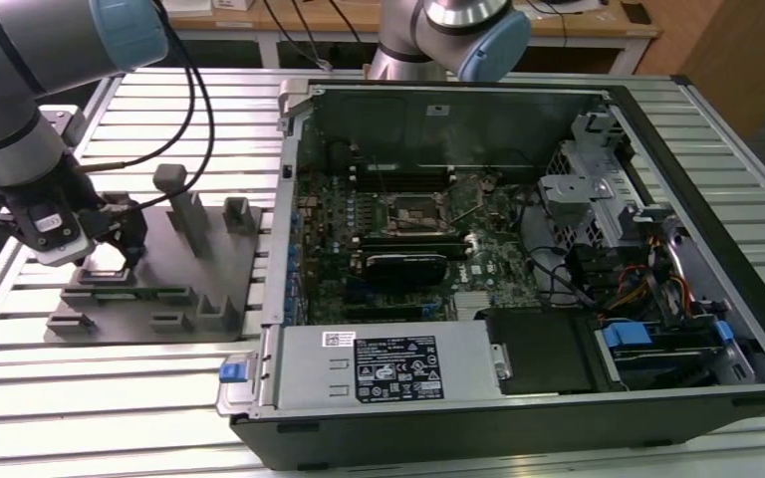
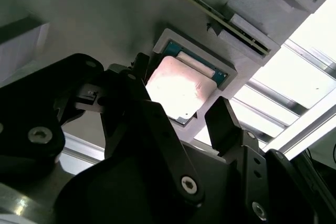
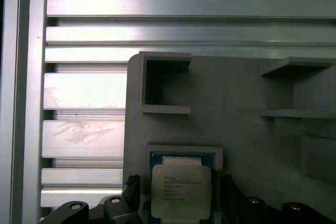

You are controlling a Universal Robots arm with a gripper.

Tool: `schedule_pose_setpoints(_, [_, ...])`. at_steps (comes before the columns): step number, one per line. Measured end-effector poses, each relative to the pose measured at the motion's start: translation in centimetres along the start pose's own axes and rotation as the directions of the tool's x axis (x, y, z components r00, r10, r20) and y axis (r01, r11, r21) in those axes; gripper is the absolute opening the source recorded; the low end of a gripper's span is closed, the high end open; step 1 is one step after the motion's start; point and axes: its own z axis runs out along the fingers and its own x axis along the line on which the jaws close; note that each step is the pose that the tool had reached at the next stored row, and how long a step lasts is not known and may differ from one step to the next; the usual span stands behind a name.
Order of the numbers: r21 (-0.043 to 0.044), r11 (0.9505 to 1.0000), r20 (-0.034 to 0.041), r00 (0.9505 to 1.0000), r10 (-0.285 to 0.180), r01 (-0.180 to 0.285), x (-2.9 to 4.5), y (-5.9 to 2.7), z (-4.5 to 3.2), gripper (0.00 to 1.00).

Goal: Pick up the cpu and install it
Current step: 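Pick up the cpu and move it towards the insertion slot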

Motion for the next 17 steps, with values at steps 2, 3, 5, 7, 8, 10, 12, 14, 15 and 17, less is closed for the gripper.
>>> schedule_pose_setpoints(2, [0.0001,1.0,-0.0001,1.0,0.0,0.0,-0.02,0.0,-0.01,0.71])
schedule_pose_setpoints(3, [0.0001,1.0,-0.0002,1.0,0.0,0.0,-0.03,0.0,-0.01,0.71])
schedule_pose_setpoints(5, [0.0001,1.0,-0.0001,1.0,0.0,0.0,-0.06,0.0,-0.01,0.71])
schedule_pose_setpoints(7, [0.0001,1.0,-0.0001,1.0,0.0,0.0,-0.08,0.0,-0.01,0.71])
schedule_pose_setpoints(8, [0.0001,1.0,-0.0001,1.0,0.0,0.0,-0.09,0.0,-0.01,0.71])
schedule_pose_setpoints(10, [0.0001,1.0,-0.0001,1.0,0.0,0.0,-0.12,0.0,-0.01,0.71])
schedule_pose_setpoints(12, [0.0001,1.0,-0.0001,1.0,0.0,0.0,-0.14,0.0,-0.01,0.69])
schedule_pose_setpoints(14, [0.0,1.0,0.0,1.0,0.0,0.0,-0.16,0.0,0.0,0.62])
schedule_pose_setpoints(15, [0.0001,1.0,-0.0001,1.0,0.0,0.0,-0.17,0.0,-0.01,0.62])
schedule_pose_setpoints(17, [0.0001,1.0,-0.0001,1.0,0.0,0.0,-0.2,0.0,-0.01,0.61])
